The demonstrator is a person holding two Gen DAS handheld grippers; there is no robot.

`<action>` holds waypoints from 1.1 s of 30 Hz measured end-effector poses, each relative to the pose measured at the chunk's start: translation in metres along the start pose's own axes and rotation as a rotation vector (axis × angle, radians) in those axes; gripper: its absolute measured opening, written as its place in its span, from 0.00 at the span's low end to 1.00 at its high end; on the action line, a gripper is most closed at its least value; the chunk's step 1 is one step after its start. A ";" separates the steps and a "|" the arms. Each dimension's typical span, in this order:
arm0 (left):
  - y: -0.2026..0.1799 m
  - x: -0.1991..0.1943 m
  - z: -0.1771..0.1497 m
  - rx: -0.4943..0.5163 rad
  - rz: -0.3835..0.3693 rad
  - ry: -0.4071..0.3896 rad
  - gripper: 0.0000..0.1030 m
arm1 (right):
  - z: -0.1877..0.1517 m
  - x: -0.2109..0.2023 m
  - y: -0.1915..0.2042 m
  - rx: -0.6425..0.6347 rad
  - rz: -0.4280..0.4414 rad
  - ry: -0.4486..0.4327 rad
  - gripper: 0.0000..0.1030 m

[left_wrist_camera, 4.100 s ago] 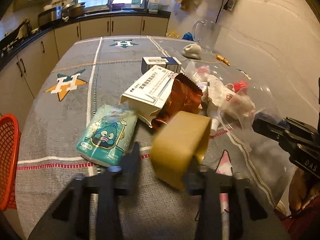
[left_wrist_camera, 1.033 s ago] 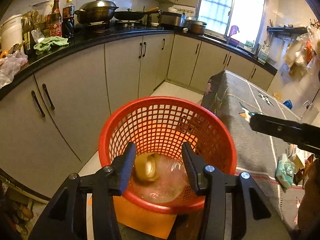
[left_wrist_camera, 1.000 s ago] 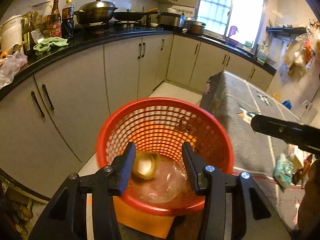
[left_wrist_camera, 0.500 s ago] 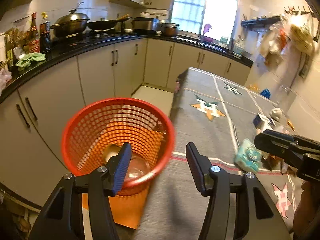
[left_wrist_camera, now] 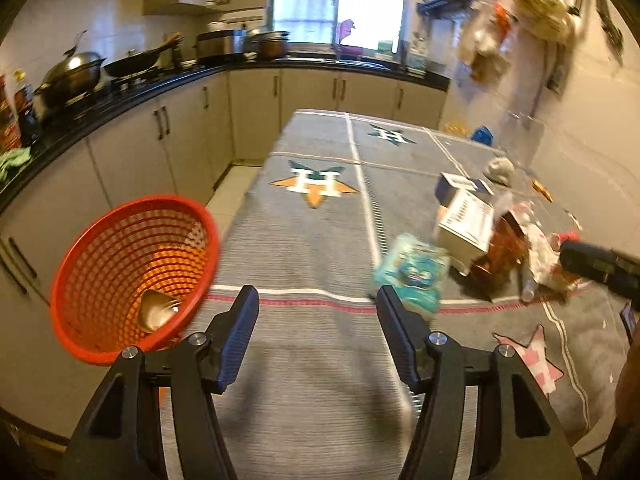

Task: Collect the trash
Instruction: 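Grasp the teal snack bag with the left tool while the right tool grasps the white paper bag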

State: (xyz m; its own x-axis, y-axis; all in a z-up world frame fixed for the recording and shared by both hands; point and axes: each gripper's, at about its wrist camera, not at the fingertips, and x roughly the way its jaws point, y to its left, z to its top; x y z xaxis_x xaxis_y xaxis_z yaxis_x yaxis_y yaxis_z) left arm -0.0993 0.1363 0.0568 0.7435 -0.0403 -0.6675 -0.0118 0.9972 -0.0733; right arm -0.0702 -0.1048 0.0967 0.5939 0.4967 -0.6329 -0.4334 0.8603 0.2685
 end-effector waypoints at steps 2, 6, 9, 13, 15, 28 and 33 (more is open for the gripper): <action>-0.007 0.003 0.001 0.017 -0.012 0.008 0.64 | 0.001 -0.012 -0.026 0.044 -0.038 -0.017 0.46; -0.027 0.015 0.007 0.075 -0.047 0.035 0.70 | -0.001 -0.026 -0.075 0.145 -0.101 -0.030 0.46; -0.042 0.026 0.010 0.130 -0.064 0.054 0.76 | -0.001 -0.030 -0.100 0.195 -0.129 -0.036 0.46; -0.058 0.045 0.016 0.180 -0.055 0.092 0.76 | -0.003 -0.019 -0.123 0.240 -0.160 -0.011 0.46; -0.064 0.054 0.018 0.204 -0.057 0.106 0.78 | -0.005 -0.010 -0.132 0.257 -0.160 0.006 0.46; -0.070 0.080 0.022 0.239 -0.021 0.145 0.78 | -0.031 -0.018 -0.091 0.101 0.070 0.141 0.57; -0.073 0.092 0.026 0.238 -0.024 0.165 0.78 | -0.032 -0.031 -0.075 -0.030 0.007 0.108 0.58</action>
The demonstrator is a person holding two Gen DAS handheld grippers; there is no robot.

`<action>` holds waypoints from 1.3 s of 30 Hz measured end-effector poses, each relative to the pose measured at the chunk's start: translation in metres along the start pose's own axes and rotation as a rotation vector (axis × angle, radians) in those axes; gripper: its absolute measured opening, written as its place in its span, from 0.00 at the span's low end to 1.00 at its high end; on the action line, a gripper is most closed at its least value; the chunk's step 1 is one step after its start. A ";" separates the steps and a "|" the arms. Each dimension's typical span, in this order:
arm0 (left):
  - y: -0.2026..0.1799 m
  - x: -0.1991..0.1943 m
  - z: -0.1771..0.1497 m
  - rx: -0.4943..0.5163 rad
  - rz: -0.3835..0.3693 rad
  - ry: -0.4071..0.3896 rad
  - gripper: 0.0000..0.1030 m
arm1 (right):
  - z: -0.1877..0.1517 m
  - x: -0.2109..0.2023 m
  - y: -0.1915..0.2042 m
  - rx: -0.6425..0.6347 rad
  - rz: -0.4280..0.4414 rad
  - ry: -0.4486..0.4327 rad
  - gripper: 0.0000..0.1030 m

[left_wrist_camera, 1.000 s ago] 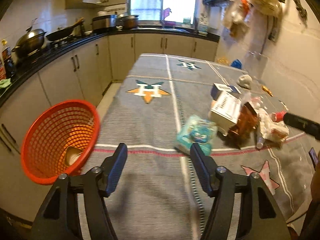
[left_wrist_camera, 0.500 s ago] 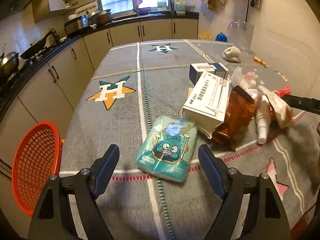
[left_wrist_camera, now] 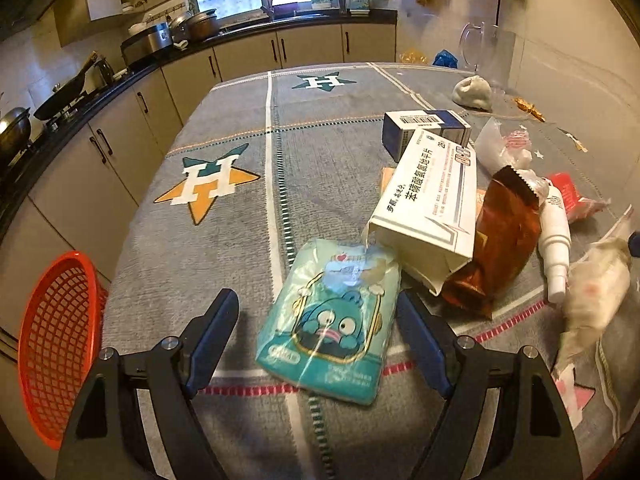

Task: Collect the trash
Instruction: 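Grasp the teal snack bag with the left tool while the right tool grasps the white paper bag, then lift the teal bag and white paper bag off the table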

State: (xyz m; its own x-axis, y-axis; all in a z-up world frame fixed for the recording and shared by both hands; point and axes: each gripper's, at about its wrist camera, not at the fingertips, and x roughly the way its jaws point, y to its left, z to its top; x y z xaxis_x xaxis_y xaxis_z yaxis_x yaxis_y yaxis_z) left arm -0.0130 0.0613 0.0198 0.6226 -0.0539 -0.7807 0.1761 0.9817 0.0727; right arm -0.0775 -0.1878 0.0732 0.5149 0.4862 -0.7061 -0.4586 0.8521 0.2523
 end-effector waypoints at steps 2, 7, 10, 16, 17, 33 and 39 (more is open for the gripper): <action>0.001 0.004 0.001 -0.013 0.018 0.016 0.77 | 0.000 0.000 -0.004 0.002 -0.010 0.005 0.59; 0.006 0.004 0.001 -0.059 -0.014 0.017 0.49 | 0.002 0.002 -0.016 0.047 -0.019 0.014 0.59; 0.004 0.000 -0.001 -0.065 0.011 0.004 0.43 | -0.001 -0.002 -0.024 0.116 0.008 0.035 0.59; 0.009 -0.013 -0.010 -0.103 0.002 -0.025 0.38 | -0.010 -0.007 -0.030 0.261 0.100 0.075 0.66; 0.010 -0.015 -0.011 -0.110 -0.002 -0.028 0.38 | -0.012 -0.006 -0.028 0.267 0.112 0.083 0.66; 0.019 -0.024 -0.018 -0.143 -0.036 -0.050 0.38 | 0.022 0.074 -0.014 0.268 -0.084 0.194 0.67; 0.020 -0.030 -0.020 -0.143 -0.051 -0.071 0.38 | 0.017 0.076 0.004 0.189 -0.131 0.163 0.38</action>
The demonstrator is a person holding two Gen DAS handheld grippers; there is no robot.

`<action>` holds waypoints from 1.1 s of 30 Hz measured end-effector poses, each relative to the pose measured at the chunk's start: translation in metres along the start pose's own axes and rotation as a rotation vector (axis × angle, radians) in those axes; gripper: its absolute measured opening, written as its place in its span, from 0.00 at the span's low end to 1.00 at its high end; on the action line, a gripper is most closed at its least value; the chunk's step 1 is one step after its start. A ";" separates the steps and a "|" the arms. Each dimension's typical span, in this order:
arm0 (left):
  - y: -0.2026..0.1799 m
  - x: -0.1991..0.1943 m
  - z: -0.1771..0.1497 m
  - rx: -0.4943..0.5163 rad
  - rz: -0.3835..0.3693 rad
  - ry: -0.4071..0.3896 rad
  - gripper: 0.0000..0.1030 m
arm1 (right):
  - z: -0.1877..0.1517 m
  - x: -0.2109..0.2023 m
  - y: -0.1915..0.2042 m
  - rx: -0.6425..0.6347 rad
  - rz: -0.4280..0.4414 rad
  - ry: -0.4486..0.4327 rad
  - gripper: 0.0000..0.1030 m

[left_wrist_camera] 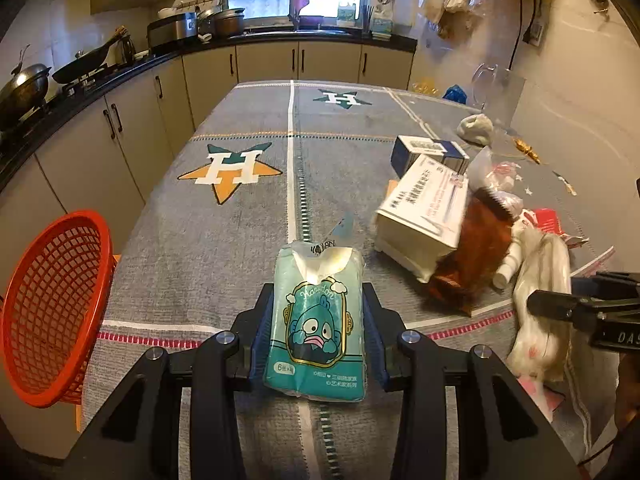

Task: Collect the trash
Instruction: 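Lift the teal bag and white paper bag off the table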

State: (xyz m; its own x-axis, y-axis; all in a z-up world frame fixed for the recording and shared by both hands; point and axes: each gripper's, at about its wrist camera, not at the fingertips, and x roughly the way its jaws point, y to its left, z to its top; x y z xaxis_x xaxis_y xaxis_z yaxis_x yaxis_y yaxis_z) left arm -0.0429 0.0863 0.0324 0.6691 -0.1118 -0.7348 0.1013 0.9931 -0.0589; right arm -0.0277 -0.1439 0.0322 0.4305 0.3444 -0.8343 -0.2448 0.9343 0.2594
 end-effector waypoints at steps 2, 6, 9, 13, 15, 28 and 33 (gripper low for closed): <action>0.000 -0.004 -0.001 0.000 -0.008 -0.013 0.38 | -0.002 -0.006 -0.003 0.003 -0.001 -0.022 0.37; -0.005 -0.012 -0.002 -0.002 -0.017 -0.031 0.38 | -0.011 -0.026 -0.006 -0.004 0.001 -0.093 0.36; -0.008 -0.021 -0.002 -0.005 -0.021 -0.051 0.38 | -0.014 -0.042 -0.005 -0.013 0.007 -0.149 0.36; -0.013 -0.034 -0.002 -0.005 -0.024 -0.077 0.38 | -0.014 -0.051 0.005 -0.039 0.022 -0.184 0.36; -0.016 -0.040 -0.003 -0.003 -0.028 -0.088 0.38 | -0.014 -0.051 0.008 -0.047 0.024 -0.191 0.36; -0.028 -0.052 -0.010 0.012 -0.017 -0.101 0.38 | -0.020 -0.049 0.023 -0.085 0.046 -0.191 0.36; -0.029 -0.054 -0.012 0.013 -0.005 -0.100 0.38 | -0.020 -0.048 0.026 -0.091 0.054 -0.186 0.36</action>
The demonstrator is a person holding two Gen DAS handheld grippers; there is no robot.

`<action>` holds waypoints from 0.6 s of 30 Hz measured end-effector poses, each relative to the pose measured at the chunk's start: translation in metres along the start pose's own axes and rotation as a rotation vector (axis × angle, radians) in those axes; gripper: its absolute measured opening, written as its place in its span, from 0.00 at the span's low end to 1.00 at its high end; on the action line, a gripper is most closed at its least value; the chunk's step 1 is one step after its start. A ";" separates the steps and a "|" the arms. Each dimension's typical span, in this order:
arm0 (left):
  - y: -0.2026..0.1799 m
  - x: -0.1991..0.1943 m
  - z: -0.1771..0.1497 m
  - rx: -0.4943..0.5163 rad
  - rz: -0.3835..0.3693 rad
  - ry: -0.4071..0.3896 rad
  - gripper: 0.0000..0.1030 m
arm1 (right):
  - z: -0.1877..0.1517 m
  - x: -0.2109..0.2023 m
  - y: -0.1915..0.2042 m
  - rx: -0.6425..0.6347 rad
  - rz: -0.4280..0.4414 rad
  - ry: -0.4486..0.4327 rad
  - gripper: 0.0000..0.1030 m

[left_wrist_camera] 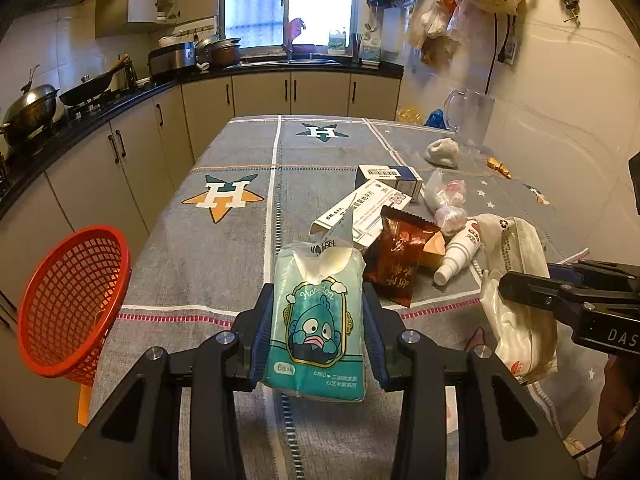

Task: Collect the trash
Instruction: 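Lift the teal bag and white paper bag off the table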

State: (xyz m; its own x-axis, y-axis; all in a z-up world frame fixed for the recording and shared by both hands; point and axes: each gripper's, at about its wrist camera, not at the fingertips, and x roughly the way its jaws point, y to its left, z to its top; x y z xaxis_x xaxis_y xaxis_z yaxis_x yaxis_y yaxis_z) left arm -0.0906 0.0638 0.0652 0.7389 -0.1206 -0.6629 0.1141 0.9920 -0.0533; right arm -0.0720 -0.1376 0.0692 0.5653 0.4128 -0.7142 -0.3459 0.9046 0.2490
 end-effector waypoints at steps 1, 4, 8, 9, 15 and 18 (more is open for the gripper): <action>0.000 0.000 0.000 -0.001 0.002 -0.002 0.38 | 0.000 0.000 0.001 -0.003 0.001 0.000 0.36; 0.003 -0.001 -0.001 -0.009 0.008 -0.002 0.38 | 0.002 0.000 0.006 -0.012 0.005 -0.001 0.36; 0.007 -0.001 -0.002 -0.012 0.023 -0.004 0.38 | 0.005 0.002 0.011 -0.022 0.012 -0.001 0.36; 0.008 -0.001 -0.003 -0.014 0.028 -0.005 0.38 | 0.005 0.003 0.012 -0.025 0.014 -0.001 0.36; 0.018 -0.002 -0.006 -0.031 0.044 -0.005 0.38 | 0.008 0.008 0.024 -0.049 0.023 0.006 0.36; 0.024 -0.002 -0.006 -0.042 0.053 -0.006 0.38 | 0.010 0.010 0.030 -0.063 0.028 0.010 0.36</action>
State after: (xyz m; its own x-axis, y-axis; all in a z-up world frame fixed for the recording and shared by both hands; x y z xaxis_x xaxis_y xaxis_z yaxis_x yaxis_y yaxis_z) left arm -0.0938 0.0878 0.0607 0.7472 -0.0681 -0.6611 0.0469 0.9977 -0.0498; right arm -0.0692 -0.1054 0.0762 0.5476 0.4366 -0.7138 -0.4079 0.8842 0.2278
